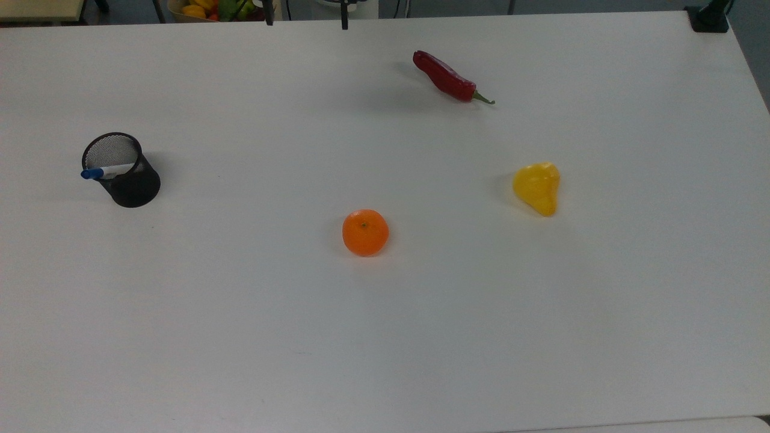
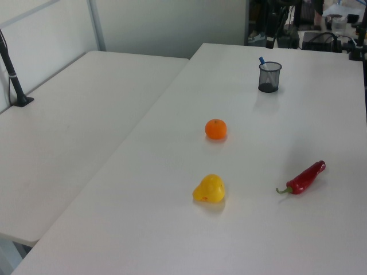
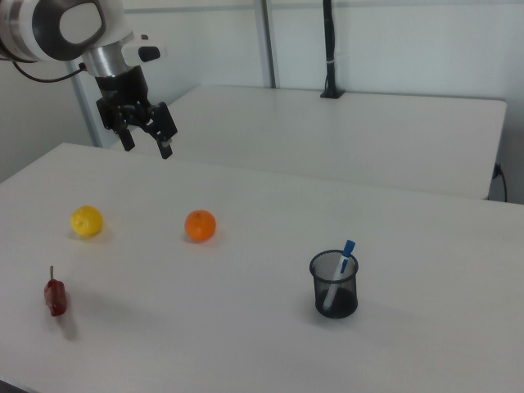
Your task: Place marker
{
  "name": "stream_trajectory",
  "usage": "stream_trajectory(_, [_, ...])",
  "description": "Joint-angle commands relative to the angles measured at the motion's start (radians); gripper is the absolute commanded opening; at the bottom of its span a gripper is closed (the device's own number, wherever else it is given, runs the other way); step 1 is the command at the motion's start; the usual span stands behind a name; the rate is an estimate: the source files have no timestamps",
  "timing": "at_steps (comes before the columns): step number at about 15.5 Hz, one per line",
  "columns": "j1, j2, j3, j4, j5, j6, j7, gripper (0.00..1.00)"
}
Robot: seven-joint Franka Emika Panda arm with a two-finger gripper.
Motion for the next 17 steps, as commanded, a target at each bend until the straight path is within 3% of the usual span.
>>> stream_trajectory(1, [0.098,-0.024,-0.110,-0.031,0.039,-0.016,-0.116,1.00])
stream_trajectory(5, [0.114,-0.023,-0.147,-0.035,0.067,-0.012,-0.229,1.00])
stream_trajectory(17, [0.102,-0.023,-0.150,-0.034,0.068,-0.009,-0.229,1.00])
